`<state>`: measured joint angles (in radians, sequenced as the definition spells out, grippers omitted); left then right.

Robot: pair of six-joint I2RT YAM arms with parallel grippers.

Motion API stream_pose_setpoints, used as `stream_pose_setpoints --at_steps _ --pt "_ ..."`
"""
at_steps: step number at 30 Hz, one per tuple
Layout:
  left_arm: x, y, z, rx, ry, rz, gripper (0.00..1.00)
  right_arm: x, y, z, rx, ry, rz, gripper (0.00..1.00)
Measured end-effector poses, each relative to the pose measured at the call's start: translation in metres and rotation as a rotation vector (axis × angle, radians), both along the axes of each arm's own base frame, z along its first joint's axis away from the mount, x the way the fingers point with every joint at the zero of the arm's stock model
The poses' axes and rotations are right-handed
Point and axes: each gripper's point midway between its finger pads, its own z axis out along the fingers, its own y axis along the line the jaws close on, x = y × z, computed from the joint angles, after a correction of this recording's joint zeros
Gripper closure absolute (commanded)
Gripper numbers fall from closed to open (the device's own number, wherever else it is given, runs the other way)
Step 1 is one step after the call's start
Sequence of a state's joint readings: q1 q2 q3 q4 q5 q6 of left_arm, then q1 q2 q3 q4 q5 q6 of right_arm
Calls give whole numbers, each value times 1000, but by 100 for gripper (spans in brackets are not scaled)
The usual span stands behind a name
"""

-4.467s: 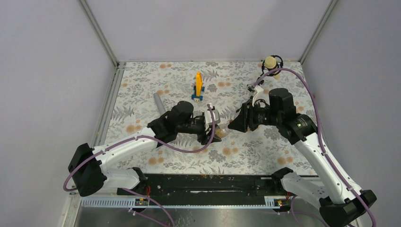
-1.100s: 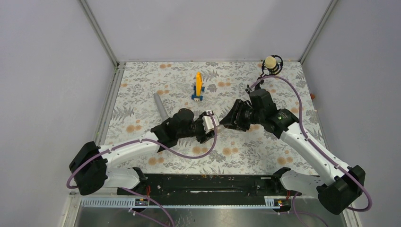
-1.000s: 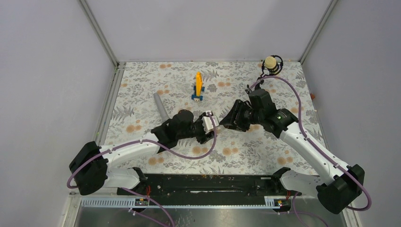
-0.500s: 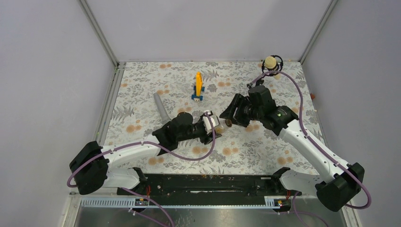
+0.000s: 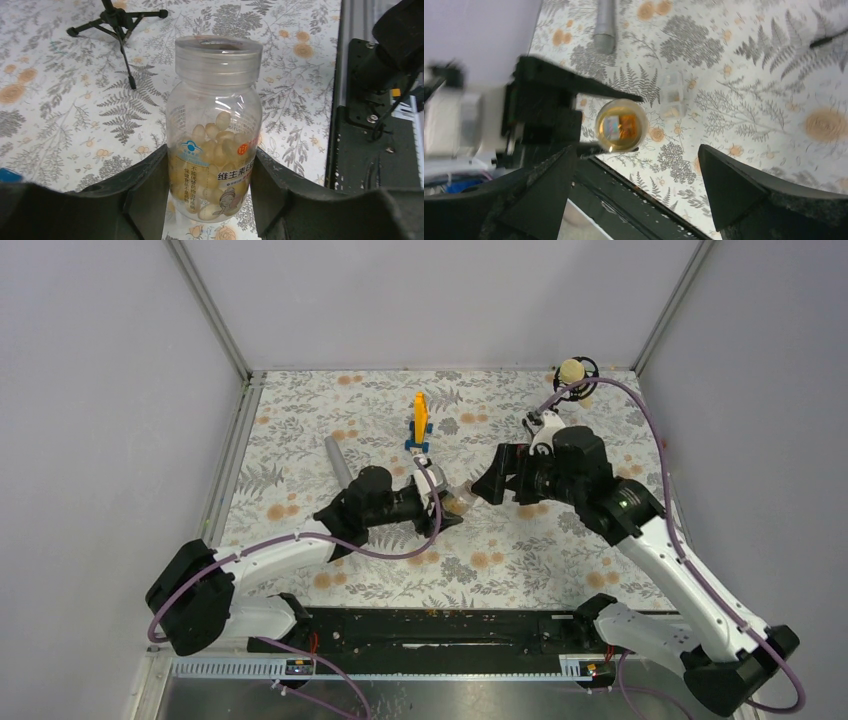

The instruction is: Sort the pills into containers

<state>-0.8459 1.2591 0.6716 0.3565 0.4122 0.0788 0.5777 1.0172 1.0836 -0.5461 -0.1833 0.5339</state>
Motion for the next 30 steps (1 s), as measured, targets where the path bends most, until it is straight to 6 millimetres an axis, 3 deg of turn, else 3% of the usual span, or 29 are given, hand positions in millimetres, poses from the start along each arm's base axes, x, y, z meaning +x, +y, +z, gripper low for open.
stream_pose_setpoints --at_steps 6,11,18,26,30 --pt "-10 3 -1 -34 69 -83 100 -25 8 28 10 -156 235 0" --pt "-20 3 1 -45 86 -143 100 -24 19 21 -7 -142 327 3" --pt "-29 3 0 -47 101 -194 100 -27 33 8 -16 -88 452 24" --pt "-32 4 -1 -28 119 -212 100 -35 38 -5 -33 -45 549 33" --pt "-30 3 3 -29 107 -212 100 -33 39 -12 -43 -30 556 52"
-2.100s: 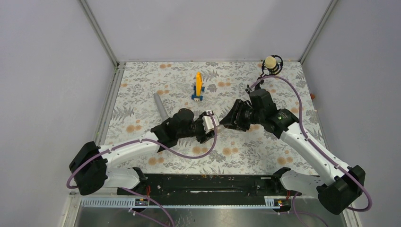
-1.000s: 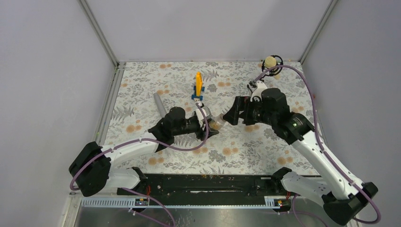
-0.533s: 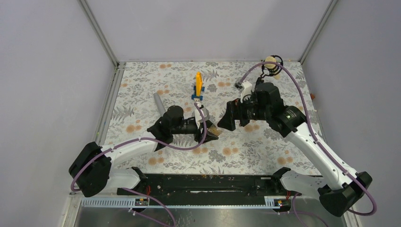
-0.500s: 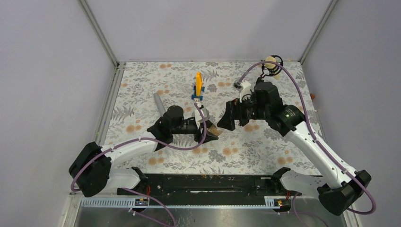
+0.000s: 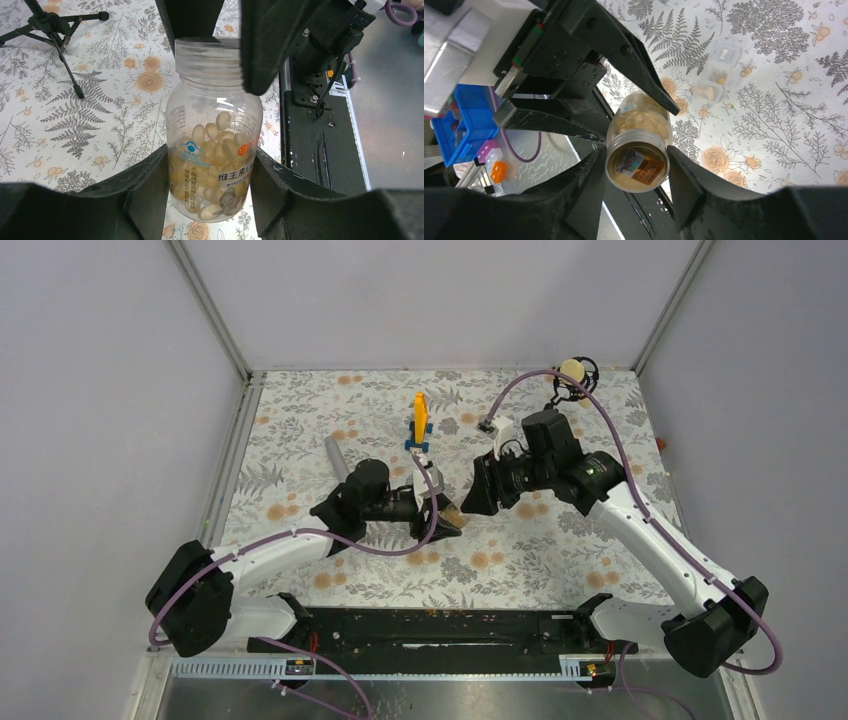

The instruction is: Sort the pills into containers

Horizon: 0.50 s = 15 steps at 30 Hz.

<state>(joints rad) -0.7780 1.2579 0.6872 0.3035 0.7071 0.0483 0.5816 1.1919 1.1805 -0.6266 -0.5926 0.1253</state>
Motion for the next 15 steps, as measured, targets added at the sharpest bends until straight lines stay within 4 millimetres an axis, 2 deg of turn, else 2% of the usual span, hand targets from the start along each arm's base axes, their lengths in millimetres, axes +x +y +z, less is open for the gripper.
stream_pose_setpoints --at_steps 4,7,10,12,15 --pt "2 0 2 1 -5 5 100 5 0 -1 -4 14 -40 64" --pt "8 1 2 10 -6 29 100 12 4 -1 13 55 -110 67" --pt "20 5 -6 49 7 69 100 26 9 -11 10 107 -235 68" --pt "26 7 -18 88 25 93 100 34 11 -23 -8 147 -341 62" --pt "32 10 -33 134 47 121 100 42 12 -39 -39 198 -481 36"
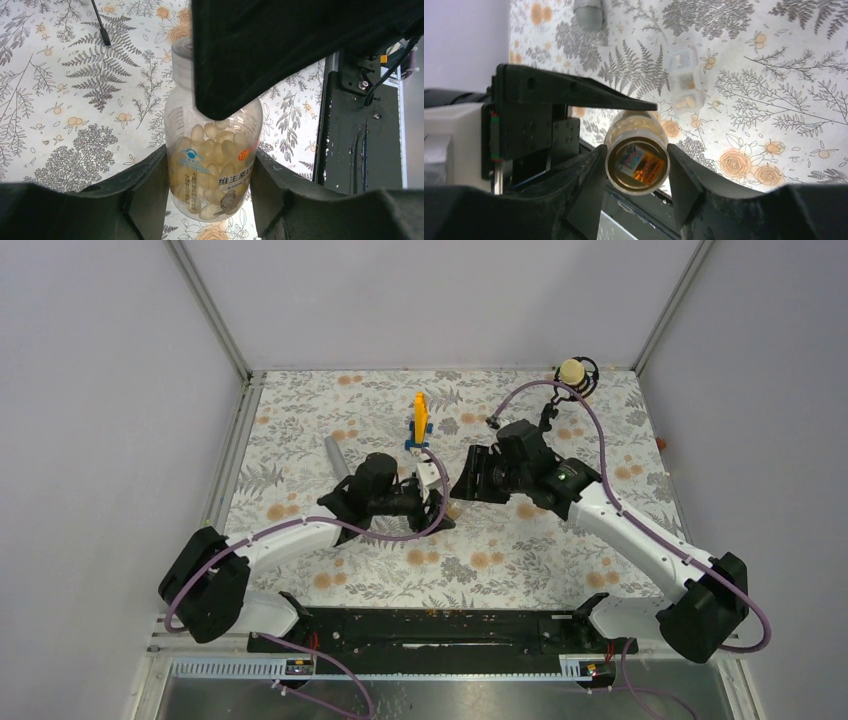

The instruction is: Sort the pills into containers

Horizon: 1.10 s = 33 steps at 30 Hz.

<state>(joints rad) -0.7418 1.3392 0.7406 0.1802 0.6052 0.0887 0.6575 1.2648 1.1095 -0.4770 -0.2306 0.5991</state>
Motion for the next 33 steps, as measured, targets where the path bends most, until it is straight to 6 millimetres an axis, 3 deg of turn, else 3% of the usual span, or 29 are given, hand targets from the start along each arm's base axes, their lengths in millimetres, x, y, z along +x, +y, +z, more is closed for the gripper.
stream_pose_setpoints --at_steps 2,5,7,11,14,17,24,33 --pt "2 0 -4 10 6 6 100 3 2 -6 10 18 -61 19" --pt "3 -3 1 -6 -9 3 100 6 5 -7 44 6 -88 8" --pt "4 -5 5 -19 -23 1 100 5 5 -1 64 -14 -79 5" --pt "5 -5 9 -36 -29 -5 100 -1 -1 33 132 -122 -11 1" --pt "1 -5 16 -58 -31 -28 100 -14 -7 62 175 -236 78 0" --pt "-6 -6 24 -79 -31 -61 100 -32 -10 78 185 -329 203 1" --pt "-23 -6 36 -116 -20 -145 100 -42 -19 67 61 -379 357 4" --pt "-37 -6 45 -139 -9 -211 100 -46 -16 57 23 -374 465 26"
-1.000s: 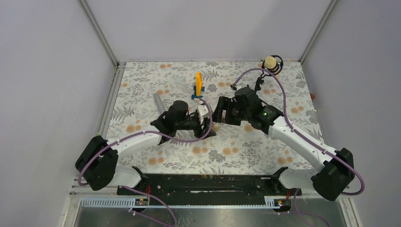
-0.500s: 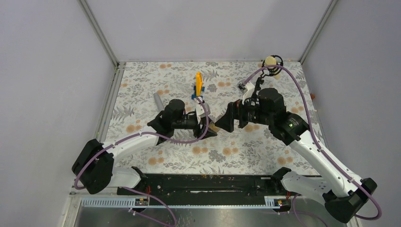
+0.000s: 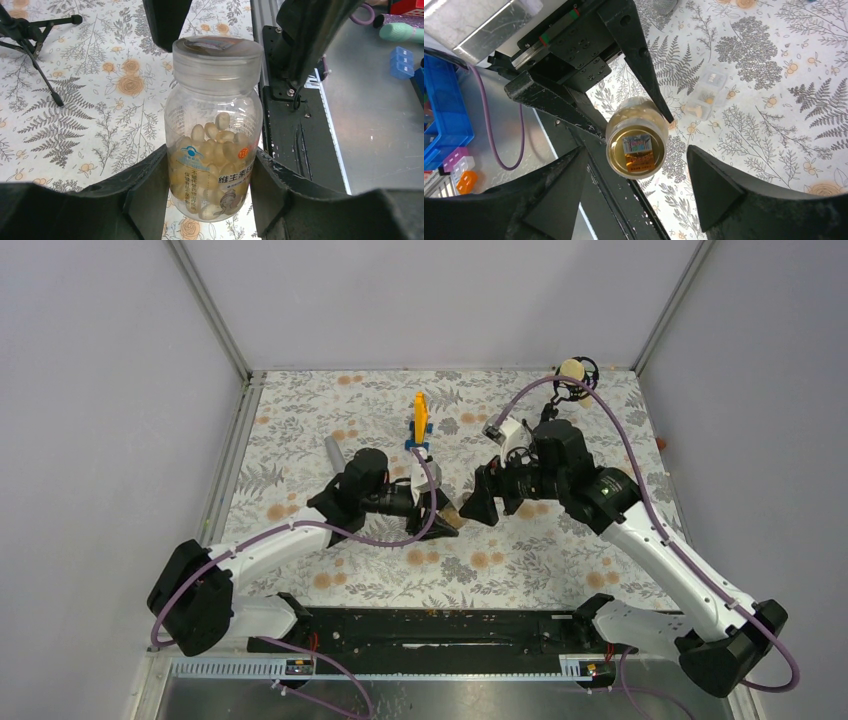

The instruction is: Sort the pills into containers

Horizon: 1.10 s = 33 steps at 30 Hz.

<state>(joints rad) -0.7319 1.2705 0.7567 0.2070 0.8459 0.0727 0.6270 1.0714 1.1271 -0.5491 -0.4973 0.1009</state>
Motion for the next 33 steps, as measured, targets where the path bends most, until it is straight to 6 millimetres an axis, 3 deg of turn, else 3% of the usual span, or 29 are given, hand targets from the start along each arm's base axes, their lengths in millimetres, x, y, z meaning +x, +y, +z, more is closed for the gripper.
stream_pose_setpoints --at_steps 4,7,12,16,21,27,31,33 --pt "-3 0 2 0 8 -18 100 2 4 -1 -3 8 23 40" --pt "-5 0 2 6 18 -25 100 6 10 -4 -4 36 19 43" --pt "-3 3 -2 21 34 -14 100 20 18 -8 16 99 -60 35" --pt "-5 3 -2 20 33 -22 100 41 18 -14 13 127 -186 20" --pt "-5 3 -1 18 30 -23 100 50 16 -19 11 165 -273 8" --pt "-5 3 -2 19 30 -21 100 48 6 2 68 140 -307 4" --pt "-4 3 -2 19 30 -21 100 29 -3 26 117 63 -225 7" --pt "-5 3 -2 19 30 -21 100 18 -3 28 114 44 -158 9"
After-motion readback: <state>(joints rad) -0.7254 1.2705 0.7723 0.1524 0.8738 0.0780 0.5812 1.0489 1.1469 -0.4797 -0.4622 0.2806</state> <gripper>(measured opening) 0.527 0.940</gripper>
